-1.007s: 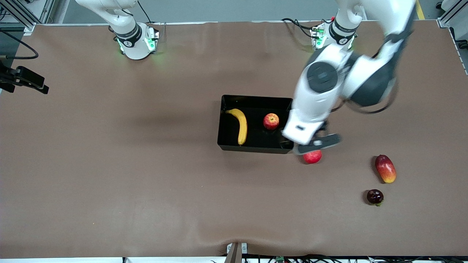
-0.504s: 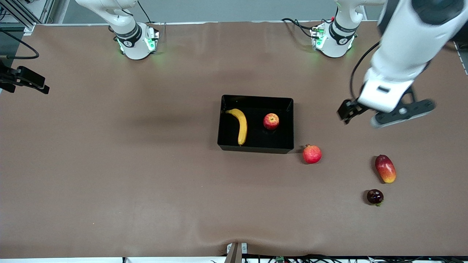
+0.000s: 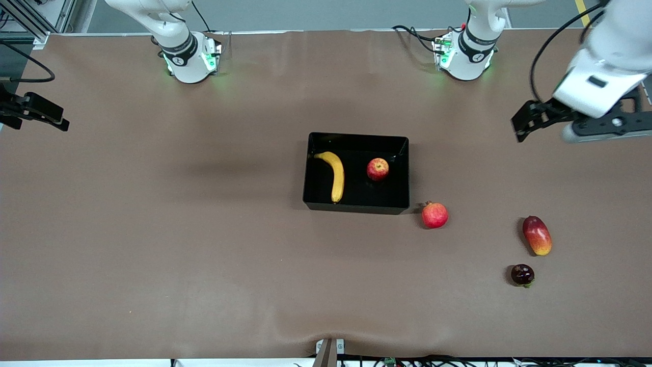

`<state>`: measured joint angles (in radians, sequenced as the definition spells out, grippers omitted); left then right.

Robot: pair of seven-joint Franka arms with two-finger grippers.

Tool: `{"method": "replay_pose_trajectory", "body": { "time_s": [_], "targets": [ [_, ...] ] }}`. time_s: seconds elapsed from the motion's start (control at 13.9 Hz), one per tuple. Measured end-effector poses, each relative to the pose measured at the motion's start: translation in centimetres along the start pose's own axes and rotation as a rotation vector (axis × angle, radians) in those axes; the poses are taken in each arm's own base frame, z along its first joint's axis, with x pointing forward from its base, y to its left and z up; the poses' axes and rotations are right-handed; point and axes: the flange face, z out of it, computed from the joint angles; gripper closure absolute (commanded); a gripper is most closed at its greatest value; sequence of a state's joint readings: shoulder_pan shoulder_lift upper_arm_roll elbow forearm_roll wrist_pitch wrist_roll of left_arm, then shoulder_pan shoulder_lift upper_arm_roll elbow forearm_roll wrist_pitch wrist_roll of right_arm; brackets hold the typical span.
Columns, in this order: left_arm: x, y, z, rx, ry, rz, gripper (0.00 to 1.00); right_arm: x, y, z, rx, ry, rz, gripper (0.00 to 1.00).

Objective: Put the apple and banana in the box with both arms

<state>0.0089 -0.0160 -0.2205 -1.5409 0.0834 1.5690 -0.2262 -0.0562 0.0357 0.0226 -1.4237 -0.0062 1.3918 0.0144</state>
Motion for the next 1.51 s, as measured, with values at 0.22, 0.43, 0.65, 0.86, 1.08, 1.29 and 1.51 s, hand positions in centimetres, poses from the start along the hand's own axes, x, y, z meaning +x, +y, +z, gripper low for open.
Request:
{"method": "replay_pose_trajectory", "body": {
  "time_s": [0.22,0.43,0.65,0.86,1.08,1.29,1.51],
  "targets": [
    [-2.0,-2.1,0.0,-0.013,-0.016,-0.006,0.0,0.0,-0.1,0.0,0.0,-0.002,-0.002,0.0],
    [-3.7,-2.5,-0.3,-0.011,-0.018,-0.014,0.0,0.0,0.0,0.0,0.0,-0.004,0.0,0.0],
    [-4.3,-2.9,-0.4,-0.016,-0.029,-0.022,0.0,-0.1,0.1,0.1,0.0,-0.009,0.002,0.0],
    [-4.4,-2.9,-0.3,-0.016,-0.037,-0.023,0.0,-0.1,0.2,0.1,0.0,-0.009,0.003,0.0],
    [-4.3,-2.8,-0.4,-0.018,-0.033,-0.022,0.0,-0.1,0.3,0.1,0.0,-0.01,0.007,0.0],
    [-3.2,-2.9,-1.1,-0.026,-0.015,-0.025,0.0,-0.1,0.6,0.1,0.001,-0.01,0.012,0.0],
    [-2.3,-3.1,-1.3,-0.032,-0.007,-0.03,0.0,-0.1,0.6,0.1,0.001,-0.01,0.012,0.0]
  ]
}}
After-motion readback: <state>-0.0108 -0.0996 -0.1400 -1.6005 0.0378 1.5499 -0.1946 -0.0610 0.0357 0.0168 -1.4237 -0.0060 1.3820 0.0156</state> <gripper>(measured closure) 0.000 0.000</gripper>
